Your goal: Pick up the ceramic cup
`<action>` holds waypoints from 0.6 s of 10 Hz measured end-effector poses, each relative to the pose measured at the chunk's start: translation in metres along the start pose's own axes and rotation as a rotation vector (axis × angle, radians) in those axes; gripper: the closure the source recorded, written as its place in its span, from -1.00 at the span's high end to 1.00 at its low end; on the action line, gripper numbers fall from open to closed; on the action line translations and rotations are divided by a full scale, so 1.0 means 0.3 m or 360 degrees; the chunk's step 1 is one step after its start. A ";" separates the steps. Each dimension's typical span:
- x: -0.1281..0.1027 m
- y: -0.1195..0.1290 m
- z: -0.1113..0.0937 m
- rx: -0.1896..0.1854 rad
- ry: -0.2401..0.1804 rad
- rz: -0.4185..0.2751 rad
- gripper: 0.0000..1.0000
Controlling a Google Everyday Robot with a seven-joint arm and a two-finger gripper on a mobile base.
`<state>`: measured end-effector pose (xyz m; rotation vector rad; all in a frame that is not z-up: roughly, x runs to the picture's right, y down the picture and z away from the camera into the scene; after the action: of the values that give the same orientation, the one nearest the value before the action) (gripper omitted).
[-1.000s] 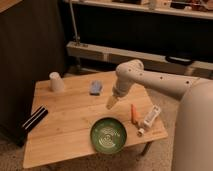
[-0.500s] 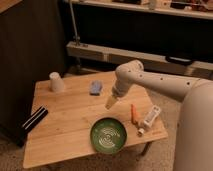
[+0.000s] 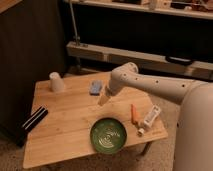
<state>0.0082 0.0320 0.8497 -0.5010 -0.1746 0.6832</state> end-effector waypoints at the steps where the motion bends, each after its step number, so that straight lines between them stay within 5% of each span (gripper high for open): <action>1: -0.002 0.002 0.001 -0.0002 -0.0001 -0.0001 0.60; 4: -0.004 0.003 0.001 -0.0002 -0.0005 -0.0001 0.60; 6: -0.041 -0.007 -0.002 0.0015 -0.0074 -0.0020 0.60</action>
<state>0.0001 0.0225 0.8502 -0.4750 -0.2181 0.6836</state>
